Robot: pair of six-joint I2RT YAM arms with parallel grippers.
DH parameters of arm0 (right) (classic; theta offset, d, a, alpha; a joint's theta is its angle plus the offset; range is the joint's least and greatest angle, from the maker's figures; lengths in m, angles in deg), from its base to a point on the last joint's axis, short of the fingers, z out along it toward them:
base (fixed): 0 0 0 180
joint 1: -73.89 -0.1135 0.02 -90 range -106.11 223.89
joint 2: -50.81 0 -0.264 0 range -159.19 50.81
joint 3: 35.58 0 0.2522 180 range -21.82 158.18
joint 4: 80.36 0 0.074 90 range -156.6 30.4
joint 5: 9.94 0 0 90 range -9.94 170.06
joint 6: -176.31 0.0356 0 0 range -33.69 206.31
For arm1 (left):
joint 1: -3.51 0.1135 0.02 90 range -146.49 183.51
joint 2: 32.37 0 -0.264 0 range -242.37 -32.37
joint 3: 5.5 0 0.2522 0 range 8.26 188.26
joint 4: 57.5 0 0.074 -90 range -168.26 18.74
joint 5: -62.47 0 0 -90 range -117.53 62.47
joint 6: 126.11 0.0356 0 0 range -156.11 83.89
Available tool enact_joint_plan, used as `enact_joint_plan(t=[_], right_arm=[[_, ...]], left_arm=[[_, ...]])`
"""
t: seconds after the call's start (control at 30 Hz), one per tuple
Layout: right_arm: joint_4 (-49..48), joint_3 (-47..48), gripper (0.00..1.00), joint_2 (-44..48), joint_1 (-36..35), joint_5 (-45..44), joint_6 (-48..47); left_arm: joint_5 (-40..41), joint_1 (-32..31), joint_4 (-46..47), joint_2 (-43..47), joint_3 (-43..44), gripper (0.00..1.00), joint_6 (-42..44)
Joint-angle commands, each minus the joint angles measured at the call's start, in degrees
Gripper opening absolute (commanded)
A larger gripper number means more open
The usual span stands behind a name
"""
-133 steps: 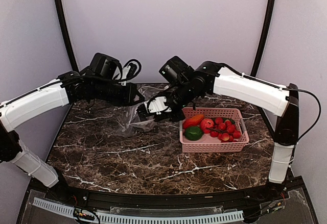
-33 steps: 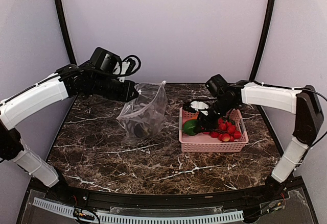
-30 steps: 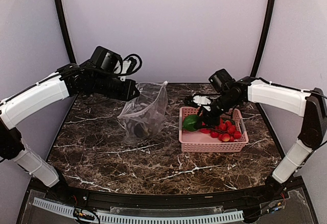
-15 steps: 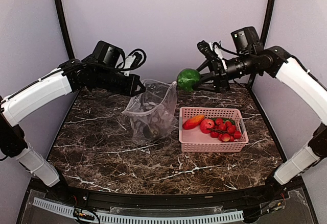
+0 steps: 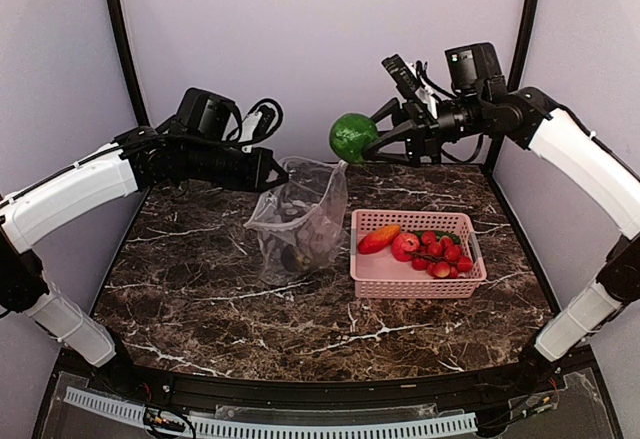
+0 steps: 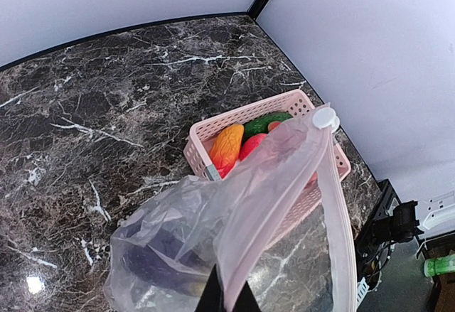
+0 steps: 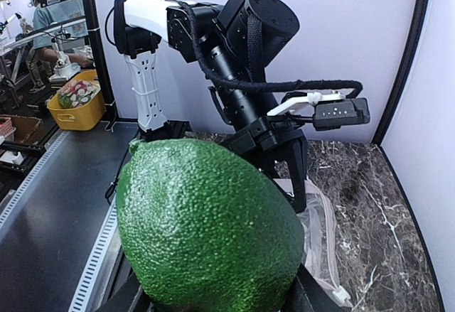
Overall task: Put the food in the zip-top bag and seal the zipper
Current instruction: Place the fake fruit in the zipper food storage bag, then pick up the fake fruit from the bin.
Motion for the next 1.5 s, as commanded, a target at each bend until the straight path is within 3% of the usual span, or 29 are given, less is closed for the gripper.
enact_joint_plan(t=[0.0, 0.4, 0.5, 0.6, 0.8, 1.07, 1.4, 1.47], right_arm=[[-7.07, 1.73, 0.40, -3.32, -1.57, 2.46, 3.28], [-14.45, 0.32, 0.43, -11.17, -4.74, -7.78, 3.69], [-14.32, 0.01, 0.53, -12.74, -4.80, -11.56, 3.69], [-11.62, 1.18, 0.73, -14.06, -4.84, -14.46, 3.53], [-4.83, 4.18, 0.84, -12.30, -5.40, -16.68, -0.53], [3.95, 0.36, 0.70, -8.11, -13.99, -30.01, -18.48], [10.56, 2.96, 0.57, -12.75, -22.03, -42.75, -27.78], [12.53, 3.94, 0.49, -14.66, -22.62, -44.56, -28.18]], left_arm=[[-0.87, -0.03, 2.23, 1.70, 0.21, 0.02, -1.03], [-2.77, -0.12, 4.16, 3.39, -1.73, 0.02, -2.86], [-2.76, -0.09, 4.76, 4.10, -2.54, 0.02, -2.97], [-2.70, -0.13, 4.92, 4.41, -3.09, 0.02, -2.67], [-1.64, -0.08, 4.37, 4.81, -3.89, 0.02, -2.29], [-0.13, -0.12, 2.78, 4.82, -3.63, 0.02, -1.03], [-1.20, -0.16, 1.47, 3.99, -3.28, 0.02, -0.60], [-1.07, -0.13, 0.86, 4.16, -3.10, 0.02, -0.18]])
